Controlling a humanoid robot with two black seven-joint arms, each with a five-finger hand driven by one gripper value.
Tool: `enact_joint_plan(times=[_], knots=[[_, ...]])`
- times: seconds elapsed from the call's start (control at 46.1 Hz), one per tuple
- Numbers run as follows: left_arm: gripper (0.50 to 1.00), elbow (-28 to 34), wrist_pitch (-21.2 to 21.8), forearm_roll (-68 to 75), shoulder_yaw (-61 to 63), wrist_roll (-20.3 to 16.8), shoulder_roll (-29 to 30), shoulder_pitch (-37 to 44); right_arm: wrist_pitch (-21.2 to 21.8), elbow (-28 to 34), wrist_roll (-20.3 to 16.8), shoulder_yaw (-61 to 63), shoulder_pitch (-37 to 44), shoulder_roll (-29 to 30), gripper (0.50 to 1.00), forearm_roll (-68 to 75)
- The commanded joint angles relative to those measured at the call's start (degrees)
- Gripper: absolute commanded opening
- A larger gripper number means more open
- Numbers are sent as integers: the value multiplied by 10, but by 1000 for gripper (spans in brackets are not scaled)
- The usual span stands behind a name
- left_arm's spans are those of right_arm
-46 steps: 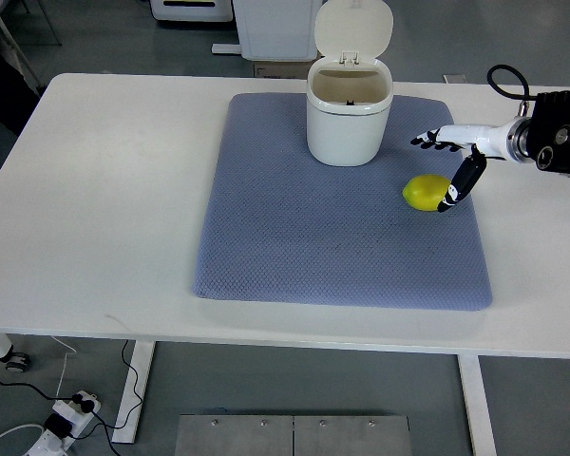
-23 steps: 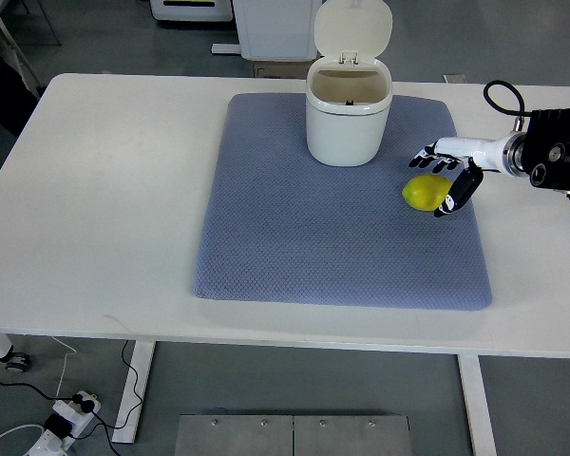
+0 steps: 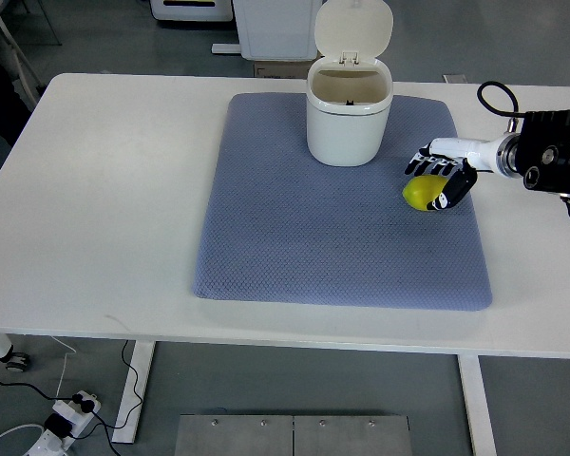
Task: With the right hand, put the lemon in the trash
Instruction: 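Close the right hand fingers around the lemon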
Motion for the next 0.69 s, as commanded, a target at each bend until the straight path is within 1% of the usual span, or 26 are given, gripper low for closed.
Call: enact_joint_plan(times=[0.0,0.173,0.239,0.369,0.455,0.52,0.564,0.629,0.672], knots=[[1000,0,0,0,0,0,0,0,0,0,0,0,0,2,788,0],[1000,0,0,0,0,0,0,0,-1,0,0,0,-5,4,782,0],[1000,0,0,0,0,0,0,0,-5,0,0,1,-9,6,765,0],[1000,0,0,0,0,0,0,0,-10,0,0,1,-11,11,753,0],[1000,0,0,0,0,0,0,0,-11,-1,0,1,-11,11,713,0],[1000,0,0,0,0,0,0,0,-11,-1,0,1,-11,11,663,0],[1000,0,0,0,0,0,0,0,-11,-1,0,1,-11,11,625,0],[1000,0,0,0,0,0,0,0,-11,-1,0,1,-11,11,556,0],[1000,0,0,0,0,0,0,0,-11,0,0,1,-11,11,500,0]])
